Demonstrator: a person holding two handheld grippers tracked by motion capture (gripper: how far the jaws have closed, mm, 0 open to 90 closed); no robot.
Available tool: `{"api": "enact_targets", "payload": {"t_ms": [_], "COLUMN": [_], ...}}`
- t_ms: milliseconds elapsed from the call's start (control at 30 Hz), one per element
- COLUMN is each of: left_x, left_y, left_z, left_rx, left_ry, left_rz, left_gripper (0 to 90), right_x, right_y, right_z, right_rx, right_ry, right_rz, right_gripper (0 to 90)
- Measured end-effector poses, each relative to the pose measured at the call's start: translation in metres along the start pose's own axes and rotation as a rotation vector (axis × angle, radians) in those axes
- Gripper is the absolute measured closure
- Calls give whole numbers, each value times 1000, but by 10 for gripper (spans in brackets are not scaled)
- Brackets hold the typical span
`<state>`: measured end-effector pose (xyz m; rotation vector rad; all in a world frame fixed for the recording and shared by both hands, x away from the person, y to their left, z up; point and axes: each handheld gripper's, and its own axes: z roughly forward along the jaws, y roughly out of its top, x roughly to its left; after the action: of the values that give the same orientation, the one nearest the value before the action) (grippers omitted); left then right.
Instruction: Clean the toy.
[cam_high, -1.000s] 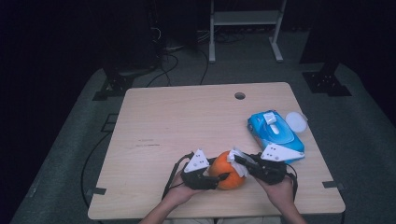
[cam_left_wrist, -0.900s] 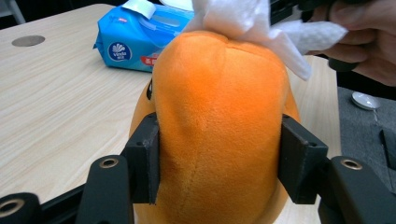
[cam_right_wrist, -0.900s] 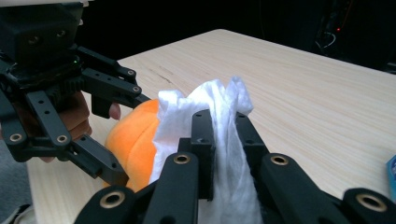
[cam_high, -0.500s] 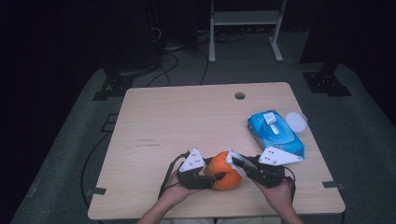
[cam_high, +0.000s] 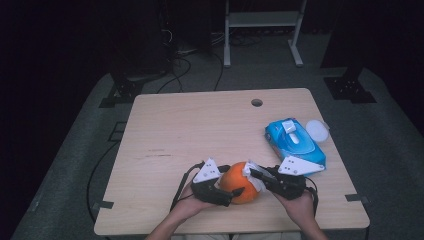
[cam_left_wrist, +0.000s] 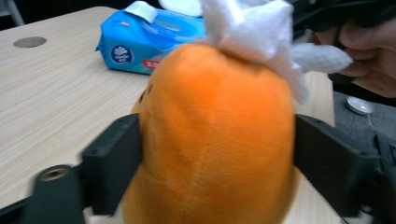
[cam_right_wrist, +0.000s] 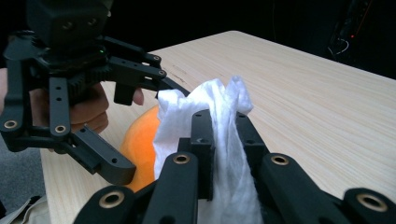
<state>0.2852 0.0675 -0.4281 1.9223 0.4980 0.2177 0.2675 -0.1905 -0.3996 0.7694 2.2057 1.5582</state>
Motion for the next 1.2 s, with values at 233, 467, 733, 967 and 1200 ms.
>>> {"api": "enact_targets", "payload": {"t_ms": [233, 467, 733, 967, 1200], "left_x": [-2, -6, -4, -10, -18], "left_y": [-3, -5, -2, -5, -6], "left_z": [4, 6, 6, 10, 12], "left_rx": [-4, -12, 18, 28, 29], "left_ry": [23, 23, -27, -27, -23], "left_rz": [3, 17, 35, 48, 107], "left_gripper": [253, 315, 129, 241, 308], "right_x": [17, 15, -5, 22, 25], "right_y": [6, 9, 0, 8, 11], "right_z": [4, 8, -2, 6, 13], "right_rx": [0, 4, 23, 19, 45], "right_ry": [11, -12, -45, -2, 6], "right_rz": [-45, -63, -20, -74, -106], "right_gripper": [804, 804, 805, 805, 806]}}
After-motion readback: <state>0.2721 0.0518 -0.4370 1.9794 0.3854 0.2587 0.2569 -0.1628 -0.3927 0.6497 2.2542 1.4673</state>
